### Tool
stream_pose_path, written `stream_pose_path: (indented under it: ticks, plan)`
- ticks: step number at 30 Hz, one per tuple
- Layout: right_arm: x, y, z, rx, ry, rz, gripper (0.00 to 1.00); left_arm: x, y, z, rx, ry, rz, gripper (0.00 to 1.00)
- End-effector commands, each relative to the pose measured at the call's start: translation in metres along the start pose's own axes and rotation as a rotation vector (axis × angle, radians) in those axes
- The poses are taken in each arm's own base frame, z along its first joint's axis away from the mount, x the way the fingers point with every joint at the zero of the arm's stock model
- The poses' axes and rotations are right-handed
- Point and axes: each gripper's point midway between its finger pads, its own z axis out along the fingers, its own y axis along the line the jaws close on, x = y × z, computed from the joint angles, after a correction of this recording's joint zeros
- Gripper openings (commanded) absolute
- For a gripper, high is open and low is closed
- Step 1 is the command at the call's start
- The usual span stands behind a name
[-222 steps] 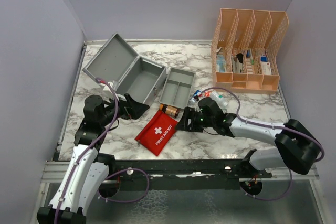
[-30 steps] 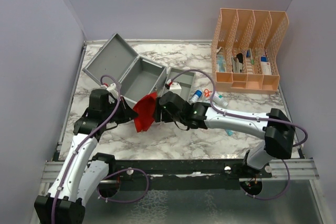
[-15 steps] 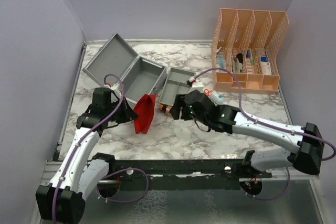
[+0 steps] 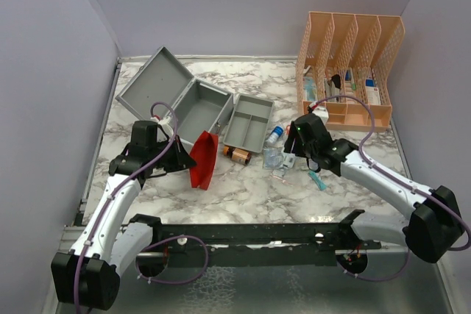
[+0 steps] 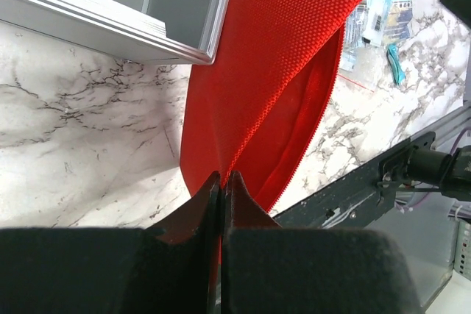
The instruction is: Organize the medicine kit
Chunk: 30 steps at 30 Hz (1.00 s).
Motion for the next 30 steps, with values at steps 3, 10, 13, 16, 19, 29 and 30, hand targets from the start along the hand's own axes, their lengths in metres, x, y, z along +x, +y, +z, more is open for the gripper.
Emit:
stream_pose_path:
  ticks: [3,10,13,16,19,29,30]
  plan:
    - [0.038,-0.014,0.018,-0.009,0.127,-0.016,0.56,-0.003,-0.014,-0.006,0.050,0.000,0.034,0.00]
    - [0.062,0.008,0.038,-0.126,0.224,-0.086,0.46,-0.004,-0.016,-0.008,0.058,-0.020,0.041,0.00]
    - [0.065,0.013,0.047,-0.137,0.241,-0.098,0.43,-0.003,-0.018,-0.009,0.068,-0.021,0.043,0.00]
    - [0.068,0.018,0.054,-0.151,0.261,-0.107,0.38,-0.002,-0.022,-0.011,0.091,-0.024,0.055,0.00]
    - [0.072,0.018,0.061,-0.137,0.277,-0.113,0.34,-0.001,-0.024,-0.012,0.103,-0.024,0.064,0.00]
    - [0.071,0.026,0.059,-0.182,0.273,-0.100,0.40,0.000,-0.025,-0.012,0.106,-0.024,0.060,0.00]
    - [0.071,0.028,0.060,-0.190,0.273,-0.094,0.41,0.000,-0.025,-0.012,0.106,-0.022,0.057,0.00]
